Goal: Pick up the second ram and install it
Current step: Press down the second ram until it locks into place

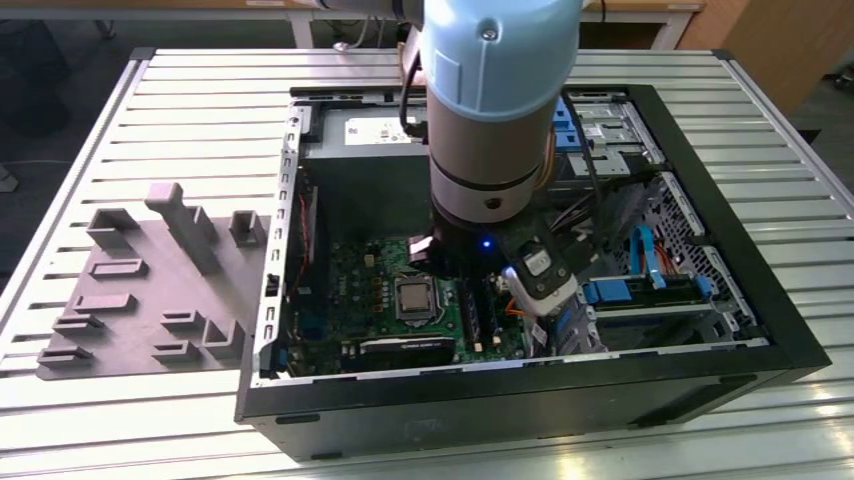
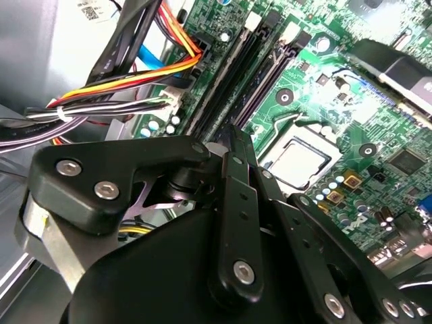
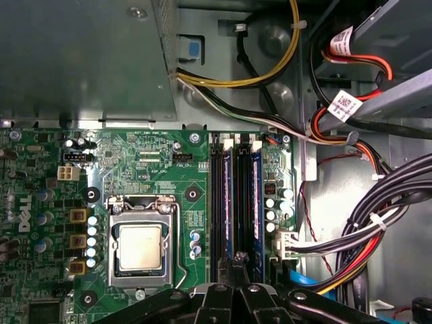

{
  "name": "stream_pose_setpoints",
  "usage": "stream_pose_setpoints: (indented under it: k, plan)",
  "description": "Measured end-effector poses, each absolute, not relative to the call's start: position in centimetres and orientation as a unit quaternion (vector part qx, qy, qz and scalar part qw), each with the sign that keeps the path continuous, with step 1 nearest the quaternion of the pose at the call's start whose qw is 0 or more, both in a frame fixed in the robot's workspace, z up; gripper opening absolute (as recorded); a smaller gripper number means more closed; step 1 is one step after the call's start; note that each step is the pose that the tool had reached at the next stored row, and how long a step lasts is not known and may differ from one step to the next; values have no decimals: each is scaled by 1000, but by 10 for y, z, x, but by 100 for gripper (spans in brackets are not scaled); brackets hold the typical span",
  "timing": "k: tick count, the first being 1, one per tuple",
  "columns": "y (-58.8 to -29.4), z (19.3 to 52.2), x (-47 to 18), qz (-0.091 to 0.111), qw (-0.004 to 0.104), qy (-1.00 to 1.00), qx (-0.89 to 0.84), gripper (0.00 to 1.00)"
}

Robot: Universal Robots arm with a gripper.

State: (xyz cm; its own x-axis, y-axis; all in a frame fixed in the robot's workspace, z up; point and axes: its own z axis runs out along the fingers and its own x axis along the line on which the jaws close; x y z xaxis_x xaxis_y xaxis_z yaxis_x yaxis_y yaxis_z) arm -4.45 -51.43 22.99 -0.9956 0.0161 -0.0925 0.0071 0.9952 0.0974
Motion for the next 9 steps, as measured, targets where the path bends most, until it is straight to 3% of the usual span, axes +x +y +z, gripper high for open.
stream_pose_setpoints:
  k: [9]
  plan:
    - [-519,230,-45,48,47,998,6,11]
